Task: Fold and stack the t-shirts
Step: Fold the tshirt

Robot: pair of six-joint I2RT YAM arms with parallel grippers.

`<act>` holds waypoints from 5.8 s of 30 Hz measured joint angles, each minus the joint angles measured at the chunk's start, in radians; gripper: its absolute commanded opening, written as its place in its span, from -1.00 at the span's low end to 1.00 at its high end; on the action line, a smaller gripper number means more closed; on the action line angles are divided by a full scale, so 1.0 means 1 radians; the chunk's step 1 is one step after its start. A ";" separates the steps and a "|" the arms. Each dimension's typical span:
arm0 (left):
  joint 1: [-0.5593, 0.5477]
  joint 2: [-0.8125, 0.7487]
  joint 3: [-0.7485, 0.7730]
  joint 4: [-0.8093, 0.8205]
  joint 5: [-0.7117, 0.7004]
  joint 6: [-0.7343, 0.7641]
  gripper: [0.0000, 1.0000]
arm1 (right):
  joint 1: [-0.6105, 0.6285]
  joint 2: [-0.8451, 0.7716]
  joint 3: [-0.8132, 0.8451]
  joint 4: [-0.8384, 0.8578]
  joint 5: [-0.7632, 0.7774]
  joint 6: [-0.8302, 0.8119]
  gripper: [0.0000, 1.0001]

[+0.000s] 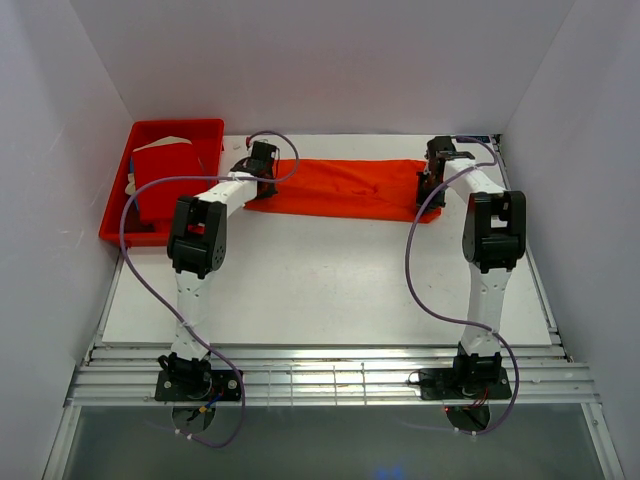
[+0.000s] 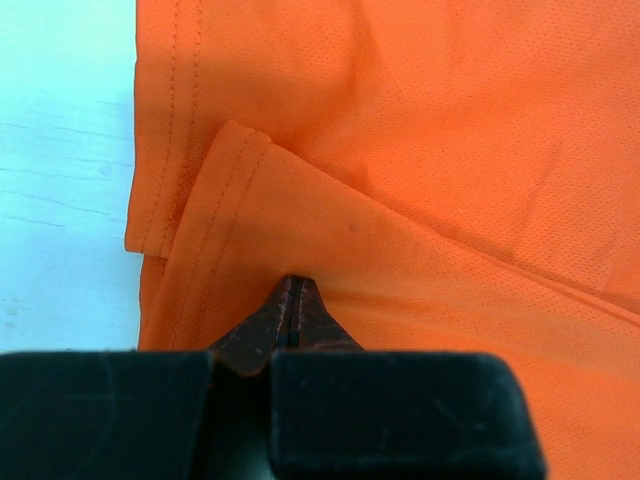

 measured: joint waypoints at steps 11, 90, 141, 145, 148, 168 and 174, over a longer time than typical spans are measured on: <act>-0.008 -0.125 -0.214 0.072 0.006 -0.074 -1.00 | 0.006 0.079 0.132 -0.048 0.042 0.000 -0.85; -0.287 -0.309 -0.054 -0.143 0.312 -0.208 -1.00 | 0.272 -0.664 -0.385 0.449 -0.176 0.050 -0.44; -0.346 -0.402 -0.576 0.018 0.399 -0.341 -1.00 | 0.438 -0.387 -0.620 0.320 -0.059 0.129 -0.85; -0.359 -0.402 -0.581 0.025 0.406 -0.354 -1.00 | 0.439 -0.370 -0.595 0.305 -0.045 0.130 -0.85; -0.366 -0.402 -0.582 0.027 0.411 -0.362 -1.00 | 0.445 -0.361 -0.574 0.282 -0.011 0.130 -0.85; -0.392 -0.370 -0.538 0.026 0.431 -0.381 -1.00 | 0.449 -0.306 -0.466 0.126 0.204 0.127 -0.85; -0.392 -0.341 -0.499 0.029 0.443 -0.381 -1.00 | 0.448 -0.295 -0.448 0.099 0.269 0.126 -0.84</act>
